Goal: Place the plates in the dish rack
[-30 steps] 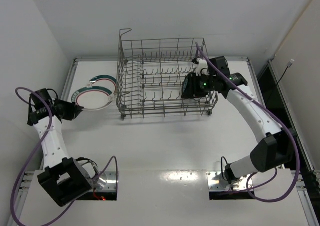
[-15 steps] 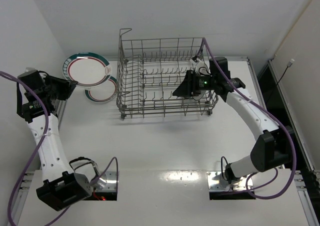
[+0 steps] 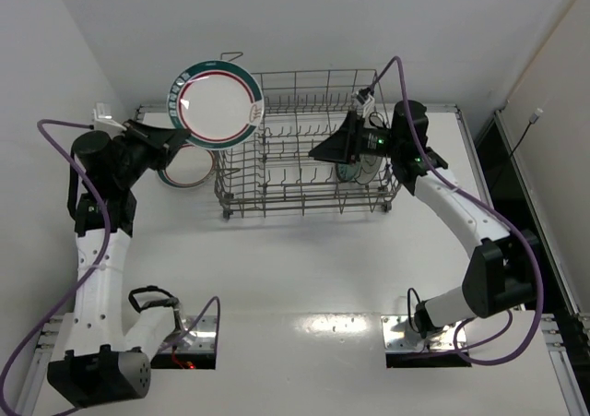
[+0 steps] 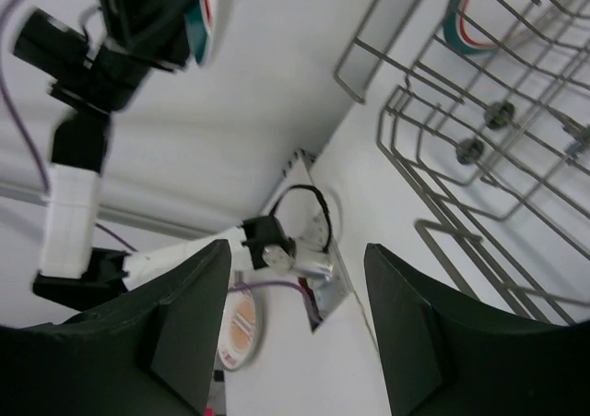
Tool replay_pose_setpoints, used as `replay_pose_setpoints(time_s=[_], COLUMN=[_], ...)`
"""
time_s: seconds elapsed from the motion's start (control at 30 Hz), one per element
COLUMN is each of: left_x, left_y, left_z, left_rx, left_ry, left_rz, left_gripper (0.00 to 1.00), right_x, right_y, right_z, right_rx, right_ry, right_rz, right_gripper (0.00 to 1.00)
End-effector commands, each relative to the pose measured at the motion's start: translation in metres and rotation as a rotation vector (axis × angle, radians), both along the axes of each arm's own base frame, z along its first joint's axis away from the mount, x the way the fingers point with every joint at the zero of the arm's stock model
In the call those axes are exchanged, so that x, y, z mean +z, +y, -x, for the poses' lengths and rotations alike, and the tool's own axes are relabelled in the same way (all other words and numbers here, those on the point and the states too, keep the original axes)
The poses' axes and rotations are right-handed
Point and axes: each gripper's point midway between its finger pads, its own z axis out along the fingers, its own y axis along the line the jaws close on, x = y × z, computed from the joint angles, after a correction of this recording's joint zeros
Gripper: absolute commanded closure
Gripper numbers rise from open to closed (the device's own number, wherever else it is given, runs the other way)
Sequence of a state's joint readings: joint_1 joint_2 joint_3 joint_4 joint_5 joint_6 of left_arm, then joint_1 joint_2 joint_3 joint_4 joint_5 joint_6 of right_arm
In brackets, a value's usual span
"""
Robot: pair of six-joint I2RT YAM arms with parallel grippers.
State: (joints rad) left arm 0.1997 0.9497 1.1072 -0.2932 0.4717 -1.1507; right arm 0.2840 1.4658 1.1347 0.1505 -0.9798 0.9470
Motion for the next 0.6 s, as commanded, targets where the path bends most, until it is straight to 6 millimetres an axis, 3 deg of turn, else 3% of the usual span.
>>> replay_pose_setpoints(time_s=[0.0, 0.17, 0.2, 0.37, 0.53, 0.57], left_x=[0.035, 0.030, 0.022, 0.027, 0.018, 0.014], left_y=[-0.032, -0.060, -0.072, -0.101, -0.144, -0.152], left_z=[0.007, 0.009, 0.008, 0.009, 0.013, 0.012], left_rx=[-0.097, -0.143, -0.171, -0.213, -0.307, -0.327], left_ry=[-0.169, -0.168, -0.146, -0.172, -0.146, -0.137], left_rz=[0.052, 0.062, 0.065, 0.074, 0.091, 0.091], left_gripper=[1.00, 1.00, 1.00, 1.00, 1.00, 1.00], right_x=[0.038, 0.053, 0.053, 0.044, 0.040, 0.040], right_y=[0.005, 0.007, 0.007, 0.009, 0.009, 0.009], right_z=[0.005, 0.006, 0.006, -0.001, -0.005, -0.005], right_rx=[0.037, 0.052, 0.052, 0.050, 0.040, 0.040], right_ry=[-0.091, -0.124, -0.124, -0.095, -0.077, -0.077], right_rz=[-0.116, -0.171, -0.171, -0.163, -0.159, -0.159], right_gripper=[0.43, 0.41, 0.41, 0.40, 0.40, 0.44])
